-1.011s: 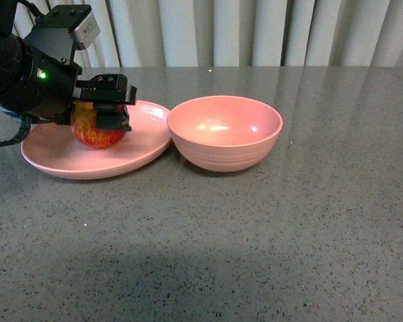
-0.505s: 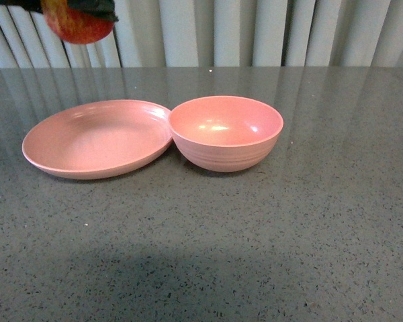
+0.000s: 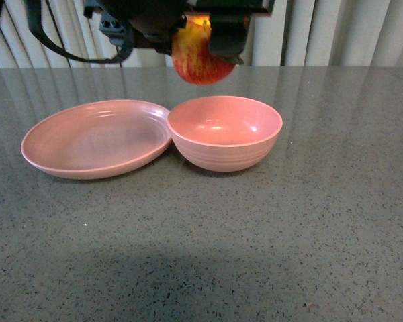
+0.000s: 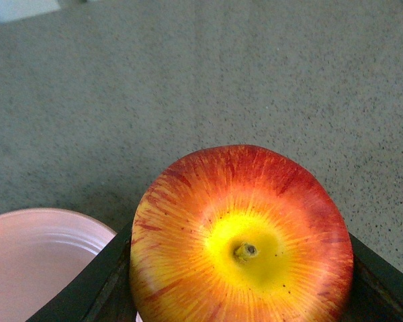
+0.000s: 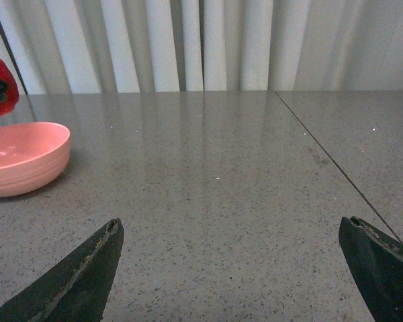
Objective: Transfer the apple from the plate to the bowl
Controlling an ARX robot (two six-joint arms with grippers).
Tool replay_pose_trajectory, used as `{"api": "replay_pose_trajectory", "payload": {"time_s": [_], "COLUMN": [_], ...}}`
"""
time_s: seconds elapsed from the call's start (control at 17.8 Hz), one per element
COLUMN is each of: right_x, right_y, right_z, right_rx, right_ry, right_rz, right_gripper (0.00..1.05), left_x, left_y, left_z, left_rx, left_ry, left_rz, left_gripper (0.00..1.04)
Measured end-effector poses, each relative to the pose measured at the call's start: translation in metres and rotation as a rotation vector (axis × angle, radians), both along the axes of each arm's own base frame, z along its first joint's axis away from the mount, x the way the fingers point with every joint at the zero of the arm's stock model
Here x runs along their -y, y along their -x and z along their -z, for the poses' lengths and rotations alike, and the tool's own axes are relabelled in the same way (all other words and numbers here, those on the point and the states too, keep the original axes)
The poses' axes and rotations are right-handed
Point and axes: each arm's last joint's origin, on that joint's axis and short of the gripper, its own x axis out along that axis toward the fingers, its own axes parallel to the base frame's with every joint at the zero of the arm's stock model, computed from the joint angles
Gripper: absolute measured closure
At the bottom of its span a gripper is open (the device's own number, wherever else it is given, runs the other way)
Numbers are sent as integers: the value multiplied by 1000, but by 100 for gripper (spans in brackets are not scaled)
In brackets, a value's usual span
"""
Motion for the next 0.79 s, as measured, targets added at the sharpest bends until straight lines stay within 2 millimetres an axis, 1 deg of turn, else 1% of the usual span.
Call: {"api": "replay_pose_trajectory", "payload": {"time_s": [0.11, 0.22, 0.45, 0.62, 0.67, 0.79], "right_x": [0, 0, 0, 0, 0, 0], "right_y": [0, 0, 0, 0, 0, 0], "right_z": [0, 0, 0, 0, 0, 0], "right_rx": [0, 0, 0, 0, 0, 0], "right_ry": [0, 0, 0, 0, 0, 0], "right_rz": [0, 0, 0, 0, 0, 0], "right_gripper": [7, 7, 7, 7, 7, 7], "left_x": [9, 13, 17, 19, 20, 20], "left_y": [-2, -3, -10, -12, -14, -14], "left_z": [12, 19, 39, 48, 55, 58], "left_rx": [-33, -47, -92, -117, -138, -146], "left_ry": [1, 5, 5, 5, -2, -7], "left_rz": [7, 6, -5, -12, -14, -15], "left_gripper": [36, 36, 36, 37, 37, 37]}}
